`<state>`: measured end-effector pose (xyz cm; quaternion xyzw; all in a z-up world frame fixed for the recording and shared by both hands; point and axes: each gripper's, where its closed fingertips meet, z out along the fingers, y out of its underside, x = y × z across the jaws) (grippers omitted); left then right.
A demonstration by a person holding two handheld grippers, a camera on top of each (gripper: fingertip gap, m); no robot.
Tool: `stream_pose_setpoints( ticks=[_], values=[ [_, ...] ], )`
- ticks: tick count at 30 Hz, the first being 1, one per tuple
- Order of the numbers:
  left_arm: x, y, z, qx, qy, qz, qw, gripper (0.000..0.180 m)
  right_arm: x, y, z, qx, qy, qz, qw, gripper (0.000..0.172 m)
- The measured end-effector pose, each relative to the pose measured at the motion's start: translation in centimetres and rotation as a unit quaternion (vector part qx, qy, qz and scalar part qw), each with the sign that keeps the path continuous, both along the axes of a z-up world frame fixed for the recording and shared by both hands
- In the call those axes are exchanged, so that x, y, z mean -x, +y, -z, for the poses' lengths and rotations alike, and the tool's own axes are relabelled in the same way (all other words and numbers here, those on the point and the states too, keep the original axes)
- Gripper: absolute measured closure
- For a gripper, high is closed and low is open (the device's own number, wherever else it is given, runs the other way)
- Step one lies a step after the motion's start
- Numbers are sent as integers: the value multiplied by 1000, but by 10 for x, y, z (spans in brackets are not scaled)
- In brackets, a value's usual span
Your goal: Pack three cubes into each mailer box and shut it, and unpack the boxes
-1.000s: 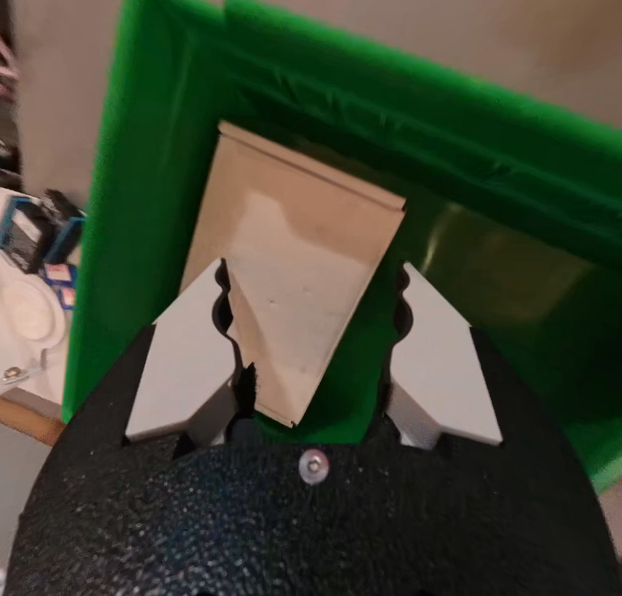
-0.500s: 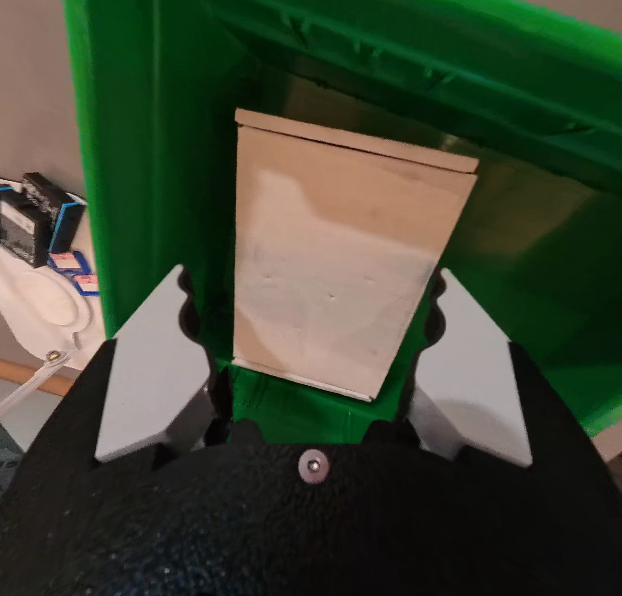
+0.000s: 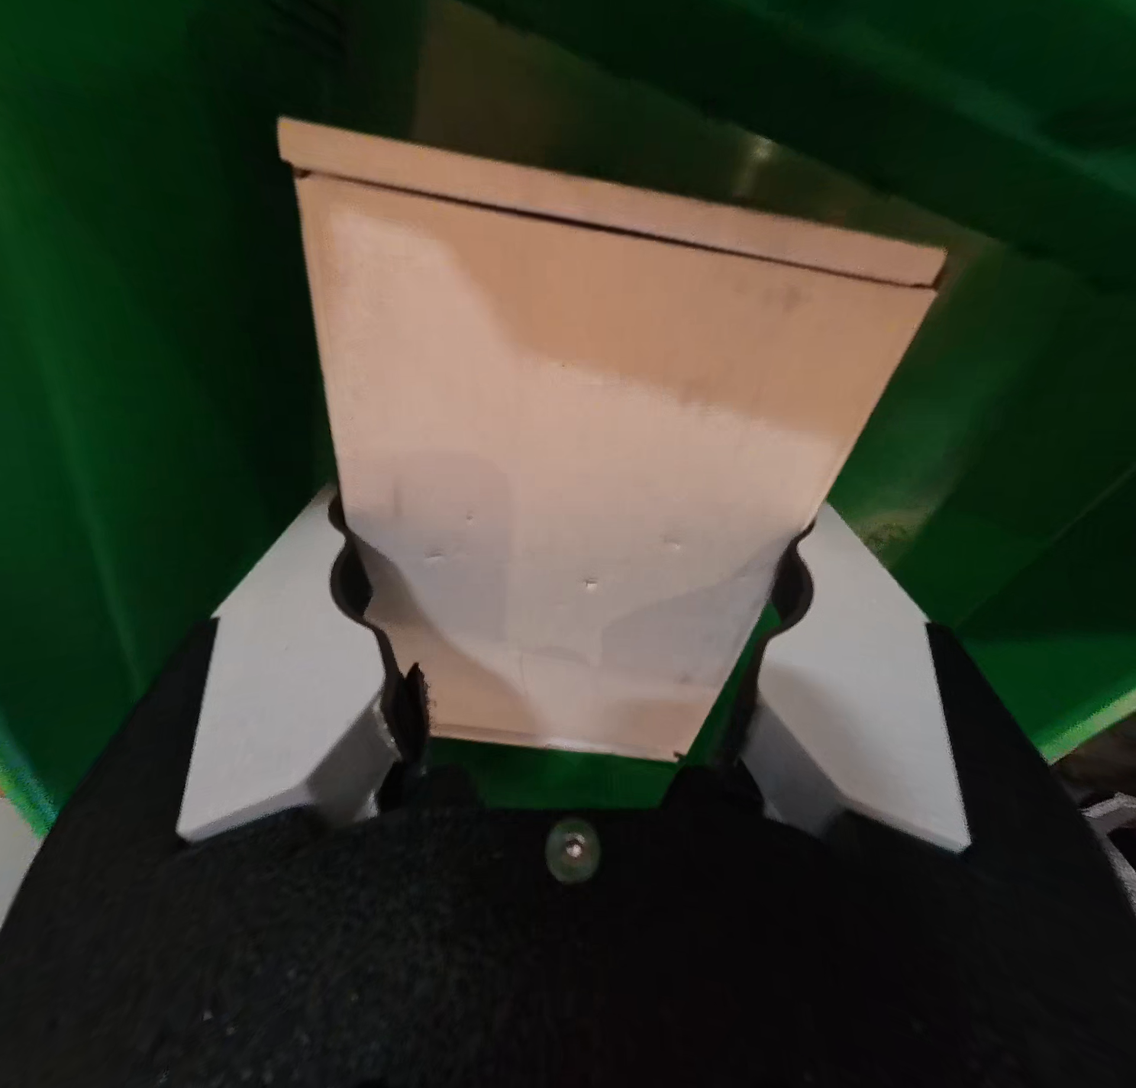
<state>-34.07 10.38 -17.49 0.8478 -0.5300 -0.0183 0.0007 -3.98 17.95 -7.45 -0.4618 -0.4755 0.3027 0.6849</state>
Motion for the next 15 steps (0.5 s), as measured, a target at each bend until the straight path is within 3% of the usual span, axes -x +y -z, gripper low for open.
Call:
stream_pose_setpoints(
  ticks=[5,12,15],
  values=[
    [-3,-7,-38,-50,8,-15,999,47,-2,1,-1,-4,3,9,1000,119],
    [-16,-1,-140,-178,55,-34,982,47,-16,8,-16,-10,48,40,998,125],
    [-60,11,-169,-230,-6,-36,973,47,-29,11,-27,-36,65,70,995,126]
  ],
)
